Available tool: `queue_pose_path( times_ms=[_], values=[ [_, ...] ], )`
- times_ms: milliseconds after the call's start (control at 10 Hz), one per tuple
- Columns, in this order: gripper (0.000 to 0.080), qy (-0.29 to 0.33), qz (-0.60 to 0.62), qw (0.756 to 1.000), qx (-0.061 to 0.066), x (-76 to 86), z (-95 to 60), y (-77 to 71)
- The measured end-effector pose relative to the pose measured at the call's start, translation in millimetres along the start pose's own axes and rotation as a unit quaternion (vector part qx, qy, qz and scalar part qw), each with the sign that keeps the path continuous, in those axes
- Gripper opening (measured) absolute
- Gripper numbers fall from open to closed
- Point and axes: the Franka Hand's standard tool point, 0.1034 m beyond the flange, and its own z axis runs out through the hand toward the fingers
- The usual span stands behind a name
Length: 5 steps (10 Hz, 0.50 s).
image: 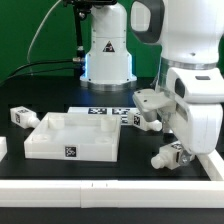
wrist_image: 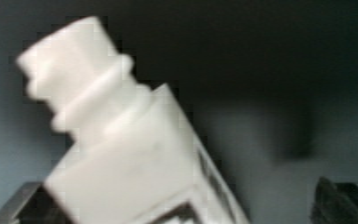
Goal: Assemble square table
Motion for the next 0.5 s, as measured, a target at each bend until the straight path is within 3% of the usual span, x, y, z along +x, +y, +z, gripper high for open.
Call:
queue_pose_path(
  times_ms=[300,400,500],
  values=[
    [0.0649,0.0,0.003,1.0,0.003,-3.1,2.6,-1.3],
    [0.0568,0.0,0.003,1.0,0.003,-3.3,2.8,-1.4],
    [0.0381,0.0,0.003,1.0,0.003,-3.3,2.9,-1.5]
  ],
)
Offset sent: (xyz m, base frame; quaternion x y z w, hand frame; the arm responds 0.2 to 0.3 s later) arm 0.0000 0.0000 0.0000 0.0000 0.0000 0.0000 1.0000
